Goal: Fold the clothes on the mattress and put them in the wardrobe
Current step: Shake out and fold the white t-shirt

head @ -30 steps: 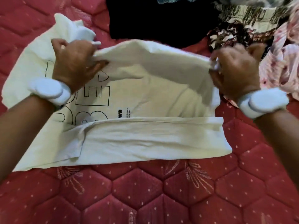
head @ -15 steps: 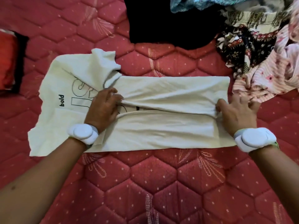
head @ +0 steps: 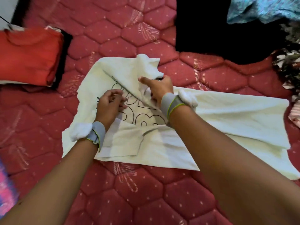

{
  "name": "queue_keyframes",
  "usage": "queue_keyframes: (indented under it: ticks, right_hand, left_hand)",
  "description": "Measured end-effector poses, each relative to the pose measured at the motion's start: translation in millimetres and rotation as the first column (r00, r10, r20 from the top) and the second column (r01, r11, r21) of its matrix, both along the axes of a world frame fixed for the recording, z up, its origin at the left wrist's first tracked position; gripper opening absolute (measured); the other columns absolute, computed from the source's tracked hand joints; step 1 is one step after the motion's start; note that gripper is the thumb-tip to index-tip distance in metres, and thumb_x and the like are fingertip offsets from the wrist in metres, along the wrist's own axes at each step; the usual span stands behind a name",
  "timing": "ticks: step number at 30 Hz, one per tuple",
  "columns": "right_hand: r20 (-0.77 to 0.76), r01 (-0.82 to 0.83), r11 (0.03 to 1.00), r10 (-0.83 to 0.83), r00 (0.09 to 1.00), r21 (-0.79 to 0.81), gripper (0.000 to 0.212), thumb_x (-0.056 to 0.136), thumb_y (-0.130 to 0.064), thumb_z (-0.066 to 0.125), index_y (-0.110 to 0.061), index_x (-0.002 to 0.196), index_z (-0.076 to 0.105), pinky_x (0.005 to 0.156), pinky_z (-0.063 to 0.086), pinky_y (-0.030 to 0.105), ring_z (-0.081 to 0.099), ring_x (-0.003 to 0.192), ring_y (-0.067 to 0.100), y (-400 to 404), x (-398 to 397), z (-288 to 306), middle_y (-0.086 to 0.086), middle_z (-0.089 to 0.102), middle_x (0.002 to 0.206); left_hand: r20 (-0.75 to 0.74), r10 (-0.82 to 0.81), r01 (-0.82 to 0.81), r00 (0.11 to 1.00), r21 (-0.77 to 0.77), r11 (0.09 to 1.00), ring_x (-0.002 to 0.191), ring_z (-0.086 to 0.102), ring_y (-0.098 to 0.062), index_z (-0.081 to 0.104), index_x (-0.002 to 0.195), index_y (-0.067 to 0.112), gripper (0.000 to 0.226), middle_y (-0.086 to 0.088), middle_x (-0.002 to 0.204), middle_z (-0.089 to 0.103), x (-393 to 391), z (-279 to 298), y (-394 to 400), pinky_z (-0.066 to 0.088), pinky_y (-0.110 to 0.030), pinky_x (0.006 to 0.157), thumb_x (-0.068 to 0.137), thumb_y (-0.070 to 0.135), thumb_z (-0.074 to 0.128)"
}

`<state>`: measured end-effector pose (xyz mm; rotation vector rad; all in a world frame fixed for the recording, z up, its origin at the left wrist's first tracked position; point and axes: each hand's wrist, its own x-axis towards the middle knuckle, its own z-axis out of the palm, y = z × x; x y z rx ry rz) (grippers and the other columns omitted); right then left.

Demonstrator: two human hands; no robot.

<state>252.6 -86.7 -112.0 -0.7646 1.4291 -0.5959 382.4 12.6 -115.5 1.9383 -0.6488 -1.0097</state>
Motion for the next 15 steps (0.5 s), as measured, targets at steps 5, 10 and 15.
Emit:
queue_keyframes:
  ticks: [5, 10, 15]
  right_hand:
    - [0.010, -0.292, 0.767, 0.362, 0.932, -0.571, 0.038, 0.074, 0.000, 0.068, -0.012, 0.109, 0.057, 0.078, 0.048, 0.022, 0.056, 0.080, 0.005, 16.1, 17.1, 19.3, -0.006, 0.059, 0.094]
    - [-0.817, -0.811, -0.314, 0.486, 0.310, -0.494, 0.035, 0.076, -0.015, 0.042, -0.020, 0.109, 0.056, 0.057, 0.046, 0.034, 0.059, 0.073, 0.029, 91.6, -4.2, 0.1, 0.002, 0.060, 0.086]
    - [-0.888, -0.870, -0.250, 0.304, 0.346, -0.425, 0.042, 0.074, -0.022, 0.041, -0.019, 0.115, 0.049, 0.058, 0.038, 0.033, 0.053, 0.071, 0.025, 103.8, -6.5, -15.3, 0.000, 0.058, 0.085]
  left_hand:
    - [-0.661, 0.138, -0.021, 0.738, 0.182, 0.983, 0.090, 0.069, -0.028, 0.065, 0.110, 0.010, 0.061, -0.011, 0.101, 0.071, 52.2, 14.8, -13.1, 0.057, -0.039, 0.081, 0.096, 0.059, 0.030]
    - [-0.816, 0.029, 0.015, 0.577, 0.047, 0.999, 0.109, 0.064, -0.032, 0.070, 0.110, 0.005, 0.094, -0.017, 0.117, 0.067, 96.8, 13.1, -12.2, 0.057, -0.046, 0.079, 0.084, 0.079, 0.017]
    - [-0.694, -0.061, 0.142, 0.717, 0.060, 0.988, 0.107, 0.065, -0.023, 0.057, 0.127, 0.004, 0.059, -0.009, 0.113, 0.068, 126.5, 3.1, -11.0, 0.054, -0.042, 0.089, 0.090, 0.049, 0.051]
